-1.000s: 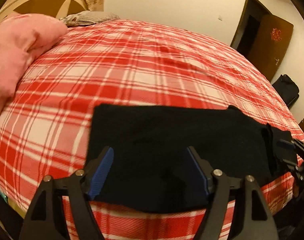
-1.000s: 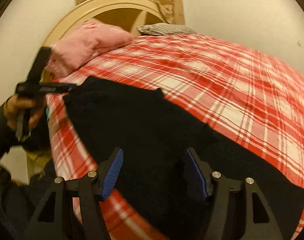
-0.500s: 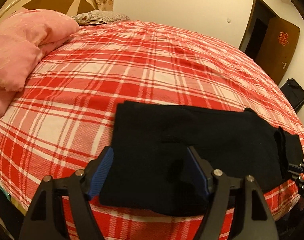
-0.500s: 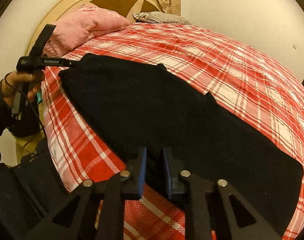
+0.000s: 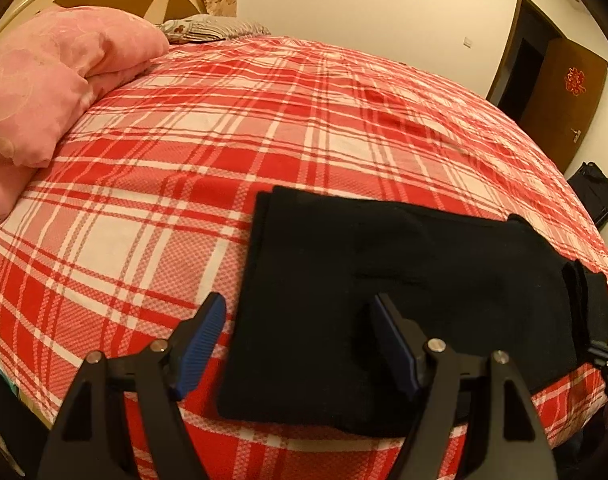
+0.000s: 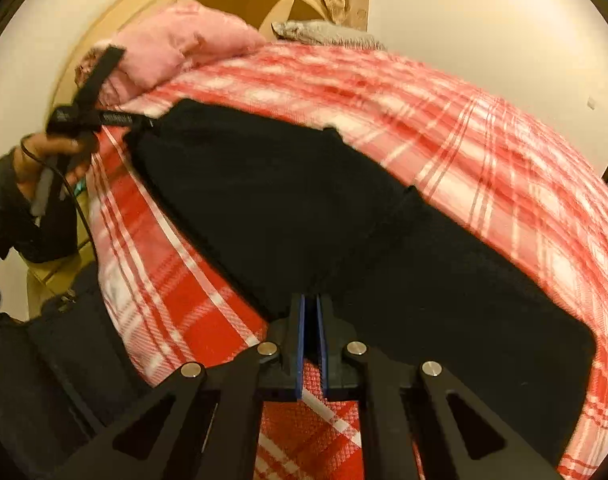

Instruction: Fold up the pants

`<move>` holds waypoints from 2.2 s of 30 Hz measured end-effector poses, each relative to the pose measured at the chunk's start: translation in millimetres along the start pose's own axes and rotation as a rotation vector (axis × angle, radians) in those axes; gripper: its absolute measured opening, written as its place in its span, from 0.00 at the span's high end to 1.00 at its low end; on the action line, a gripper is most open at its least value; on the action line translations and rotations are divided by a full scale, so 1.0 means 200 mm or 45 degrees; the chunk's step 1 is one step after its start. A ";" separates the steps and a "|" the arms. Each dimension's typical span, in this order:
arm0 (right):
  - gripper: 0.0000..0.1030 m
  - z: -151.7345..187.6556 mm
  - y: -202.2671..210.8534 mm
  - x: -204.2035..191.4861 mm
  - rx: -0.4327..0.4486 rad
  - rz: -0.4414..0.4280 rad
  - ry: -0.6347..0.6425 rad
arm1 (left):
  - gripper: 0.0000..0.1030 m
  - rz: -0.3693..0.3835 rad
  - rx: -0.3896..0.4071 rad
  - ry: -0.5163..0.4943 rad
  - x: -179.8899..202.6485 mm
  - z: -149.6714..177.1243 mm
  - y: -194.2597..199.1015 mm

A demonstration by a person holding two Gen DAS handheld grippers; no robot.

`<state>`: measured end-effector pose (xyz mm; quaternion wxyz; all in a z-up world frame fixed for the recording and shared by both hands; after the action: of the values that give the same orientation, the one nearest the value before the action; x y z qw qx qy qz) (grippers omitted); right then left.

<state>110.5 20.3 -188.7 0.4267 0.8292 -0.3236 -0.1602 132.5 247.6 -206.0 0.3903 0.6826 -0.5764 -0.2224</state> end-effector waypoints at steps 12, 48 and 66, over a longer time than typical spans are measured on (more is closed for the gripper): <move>0.57 -0.04 -0.02 0.08 -0.017 -0.052 -0.106 | 0.24 -0.010 0.010 -0.004 -0.02 -0.01 -0.01; 0.49 0.12 0.31 0.16 0.243 0.063 -0.166 | 0.80 0.403 0.051 0.105 0.03 -0.14 0.18; 0.48 0.33 0.62 0.54 0.359 0.276 -0.398 | 0.80 0.855 0.092 -0.065 0.88 -0.37 0.56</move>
<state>105.8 -145.6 -126.2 0.2662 0.8060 -0.4921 -0.1931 161.1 96.6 -46.5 0.4028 0.4623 -0.7861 -0.0779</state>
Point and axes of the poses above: each gripper's, at about its wrist camera, not at the fingertips, and y roughly against the way its jaws point, x to its right, z to its underside, the point moved 2 cm from there along -y, roughly the way its jaws point, and after that the axes turned 2 degrees about -x, right-handed, at the moved point
